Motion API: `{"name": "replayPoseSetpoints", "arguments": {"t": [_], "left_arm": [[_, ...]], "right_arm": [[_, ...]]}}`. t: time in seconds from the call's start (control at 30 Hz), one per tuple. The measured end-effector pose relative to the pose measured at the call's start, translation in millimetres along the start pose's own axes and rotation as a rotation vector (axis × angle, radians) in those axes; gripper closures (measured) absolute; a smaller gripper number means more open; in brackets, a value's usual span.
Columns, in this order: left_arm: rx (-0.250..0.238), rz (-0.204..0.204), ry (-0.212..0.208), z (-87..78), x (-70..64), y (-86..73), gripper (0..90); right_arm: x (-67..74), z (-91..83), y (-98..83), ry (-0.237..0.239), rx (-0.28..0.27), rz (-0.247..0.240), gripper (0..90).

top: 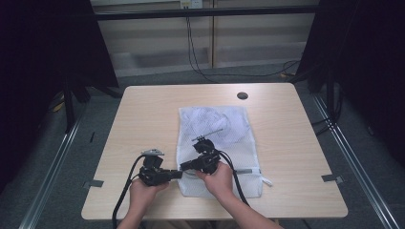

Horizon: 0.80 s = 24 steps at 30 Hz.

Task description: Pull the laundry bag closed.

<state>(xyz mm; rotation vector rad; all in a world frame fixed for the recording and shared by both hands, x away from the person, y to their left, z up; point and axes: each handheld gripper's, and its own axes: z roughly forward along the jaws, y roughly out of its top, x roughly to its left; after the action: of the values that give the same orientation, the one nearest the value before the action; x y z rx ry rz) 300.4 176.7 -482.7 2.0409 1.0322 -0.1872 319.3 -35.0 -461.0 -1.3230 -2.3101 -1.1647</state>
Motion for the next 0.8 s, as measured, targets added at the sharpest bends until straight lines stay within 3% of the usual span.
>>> {"name": "replayPoseSetpoints", "arguments": {"t": [0.13, 0.2, 0.8], "left_arm": [[-0.019, -0.013, 0.001, -1.3, -0.2, -0.1, 88.0], [-0.022, -0.013, -0.004, -0.9, -0.7, 0.1, 87.9], [-0.019, -0.016, -0.002, -2.8, 0.0, 0.0, 88.0]], "right_arm": [[-2.2, -2.9, -0.9, -0.012, -0.003, 0.001, 87.4], [-5.5, -5.5, -1.7, 0.007, -0.002, 0.017, 87.4], [-15.8, -16.5, -8.1, -0.027, -0.005, 0.020, 87.4]]}}
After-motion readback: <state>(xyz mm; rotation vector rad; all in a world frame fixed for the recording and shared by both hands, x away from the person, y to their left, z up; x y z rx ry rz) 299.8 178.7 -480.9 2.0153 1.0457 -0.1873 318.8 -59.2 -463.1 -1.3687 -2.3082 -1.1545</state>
